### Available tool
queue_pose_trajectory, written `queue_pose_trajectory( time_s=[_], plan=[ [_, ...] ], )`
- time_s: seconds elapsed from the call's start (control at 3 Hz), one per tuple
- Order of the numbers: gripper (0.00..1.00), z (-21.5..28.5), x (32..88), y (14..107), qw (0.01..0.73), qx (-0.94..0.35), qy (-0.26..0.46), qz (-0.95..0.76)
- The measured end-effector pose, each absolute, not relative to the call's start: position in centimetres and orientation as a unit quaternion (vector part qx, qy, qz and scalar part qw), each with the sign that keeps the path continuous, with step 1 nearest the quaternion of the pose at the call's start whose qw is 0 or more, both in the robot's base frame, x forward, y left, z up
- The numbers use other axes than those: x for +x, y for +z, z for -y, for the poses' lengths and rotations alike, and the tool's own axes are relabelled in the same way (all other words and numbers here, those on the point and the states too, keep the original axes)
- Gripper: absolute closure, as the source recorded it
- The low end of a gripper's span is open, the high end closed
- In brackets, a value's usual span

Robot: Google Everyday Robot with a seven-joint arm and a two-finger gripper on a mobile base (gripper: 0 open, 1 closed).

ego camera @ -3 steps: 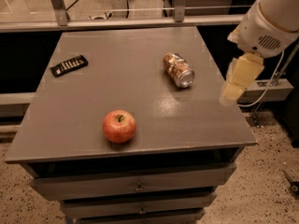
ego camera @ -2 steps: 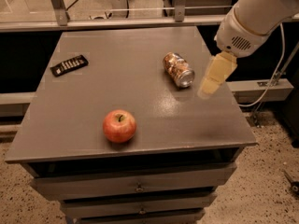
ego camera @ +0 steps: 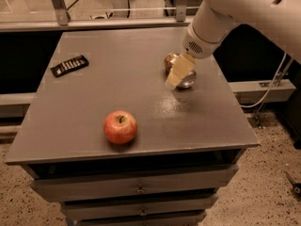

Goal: Place orange can upright

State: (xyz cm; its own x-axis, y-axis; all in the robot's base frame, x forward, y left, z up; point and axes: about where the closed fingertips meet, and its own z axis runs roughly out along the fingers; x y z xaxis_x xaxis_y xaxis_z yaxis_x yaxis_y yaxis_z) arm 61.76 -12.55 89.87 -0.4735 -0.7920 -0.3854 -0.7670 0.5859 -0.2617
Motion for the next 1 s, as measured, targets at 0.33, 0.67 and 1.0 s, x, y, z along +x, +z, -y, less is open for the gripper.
queue_pose_trajectory(
  time_s=[0.33, 0.67, 1.0],
  plan=[
    [0.0, 11.5, 65.9, 88.3, 0.238, -0.404, -0.034, -0.883],
    [0.0, 10.6, 69.1, 87.0, 0.23, -0.366, -0.033, -0.901],
    [0.12, 10.5, 71.2, 85.5, 0.218, -0.326, -0.023, -0.92]
  ],
)
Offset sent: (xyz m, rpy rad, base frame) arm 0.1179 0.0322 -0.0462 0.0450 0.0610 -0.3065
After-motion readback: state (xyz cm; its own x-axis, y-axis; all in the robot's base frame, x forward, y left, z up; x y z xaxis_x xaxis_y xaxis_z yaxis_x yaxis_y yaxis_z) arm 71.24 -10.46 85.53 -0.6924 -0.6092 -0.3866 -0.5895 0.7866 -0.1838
